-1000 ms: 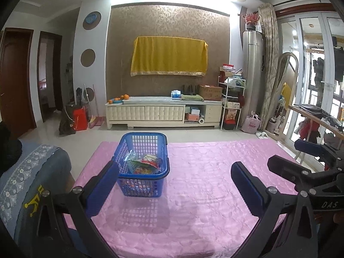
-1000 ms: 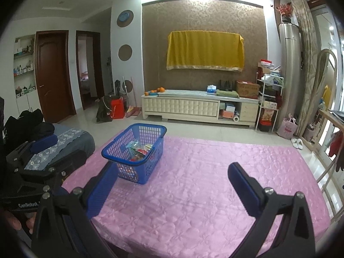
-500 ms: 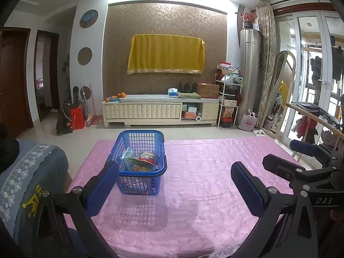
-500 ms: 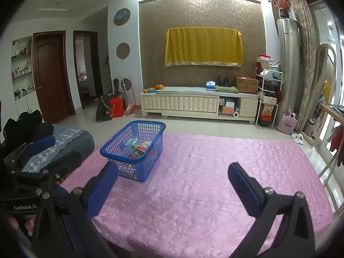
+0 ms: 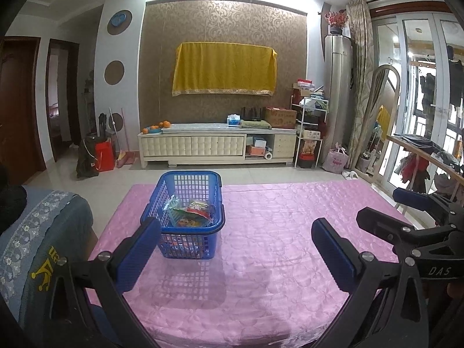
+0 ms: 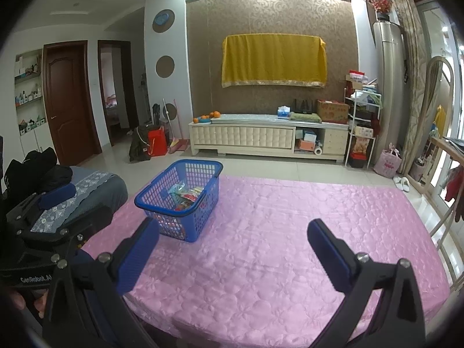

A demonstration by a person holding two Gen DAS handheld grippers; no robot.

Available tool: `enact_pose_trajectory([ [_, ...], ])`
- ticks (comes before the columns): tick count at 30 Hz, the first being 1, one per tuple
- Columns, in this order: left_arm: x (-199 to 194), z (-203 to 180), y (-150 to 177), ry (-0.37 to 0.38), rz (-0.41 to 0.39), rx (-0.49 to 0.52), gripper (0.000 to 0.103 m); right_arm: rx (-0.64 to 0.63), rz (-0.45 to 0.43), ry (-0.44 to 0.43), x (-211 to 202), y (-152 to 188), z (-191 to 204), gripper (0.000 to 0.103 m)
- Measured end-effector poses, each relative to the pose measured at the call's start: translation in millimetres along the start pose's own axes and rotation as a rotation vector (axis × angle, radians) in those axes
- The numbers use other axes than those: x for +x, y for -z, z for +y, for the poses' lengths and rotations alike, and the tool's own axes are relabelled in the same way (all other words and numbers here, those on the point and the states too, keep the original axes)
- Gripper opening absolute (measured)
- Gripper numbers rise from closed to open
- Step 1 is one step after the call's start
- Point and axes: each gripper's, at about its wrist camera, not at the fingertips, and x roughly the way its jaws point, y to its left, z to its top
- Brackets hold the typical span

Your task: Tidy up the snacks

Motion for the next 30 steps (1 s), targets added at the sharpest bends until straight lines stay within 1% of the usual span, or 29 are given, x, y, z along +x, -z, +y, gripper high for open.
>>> enact_pose_trajectory([
  [30, 1.4, 2.2, 0.1, 0.005, 0.007, 0.004, 0.103, -0.005, 0.005, -0.003, -2.1, 4.6, 0.3, 0.103],
])
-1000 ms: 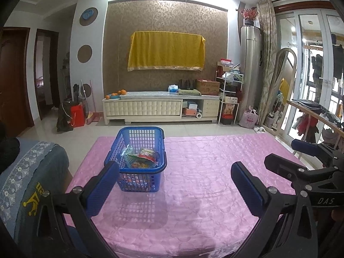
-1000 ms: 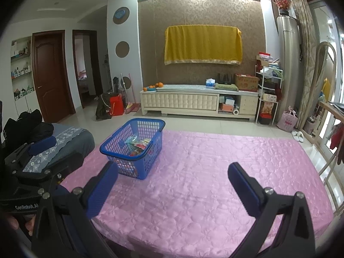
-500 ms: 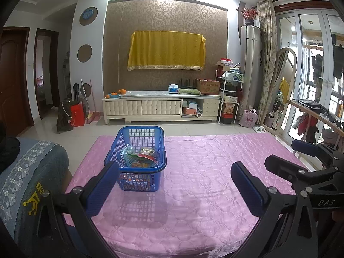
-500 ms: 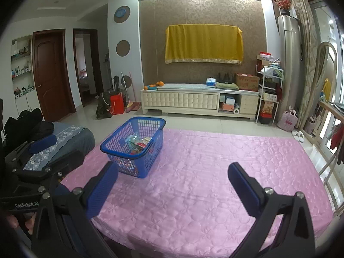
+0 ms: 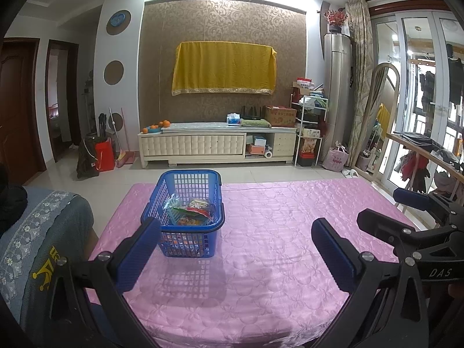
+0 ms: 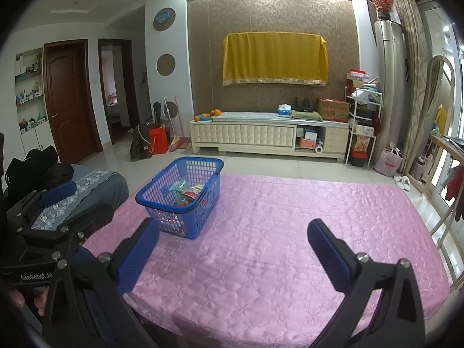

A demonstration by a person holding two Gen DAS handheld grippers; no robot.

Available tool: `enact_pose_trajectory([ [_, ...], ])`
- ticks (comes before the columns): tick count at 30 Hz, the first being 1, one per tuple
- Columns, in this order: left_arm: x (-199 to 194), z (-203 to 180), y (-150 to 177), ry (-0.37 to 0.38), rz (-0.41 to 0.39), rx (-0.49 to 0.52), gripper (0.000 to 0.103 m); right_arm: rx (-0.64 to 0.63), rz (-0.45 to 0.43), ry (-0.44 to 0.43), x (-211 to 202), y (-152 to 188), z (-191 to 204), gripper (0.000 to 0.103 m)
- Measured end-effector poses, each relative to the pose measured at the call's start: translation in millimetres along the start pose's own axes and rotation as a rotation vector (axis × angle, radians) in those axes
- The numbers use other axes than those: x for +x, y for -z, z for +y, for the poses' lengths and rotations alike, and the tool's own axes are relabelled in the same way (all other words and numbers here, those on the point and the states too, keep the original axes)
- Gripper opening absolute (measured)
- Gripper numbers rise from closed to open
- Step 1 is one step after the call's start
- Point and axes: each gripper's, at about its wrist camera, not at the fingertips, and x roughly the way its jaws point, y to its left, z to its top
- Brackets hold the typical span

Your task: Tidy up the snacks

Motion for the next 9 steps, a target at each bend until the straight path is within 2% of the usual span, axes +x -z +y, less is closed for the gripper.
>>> enact_pose_trajectory([
  [9, -1.5, 2.5, 2.1, -0.001, 0.007, 0.000, 0.103, 0.003, 0.005, -0.003, -2.4, 3.0, 1.5, 0.103],
])
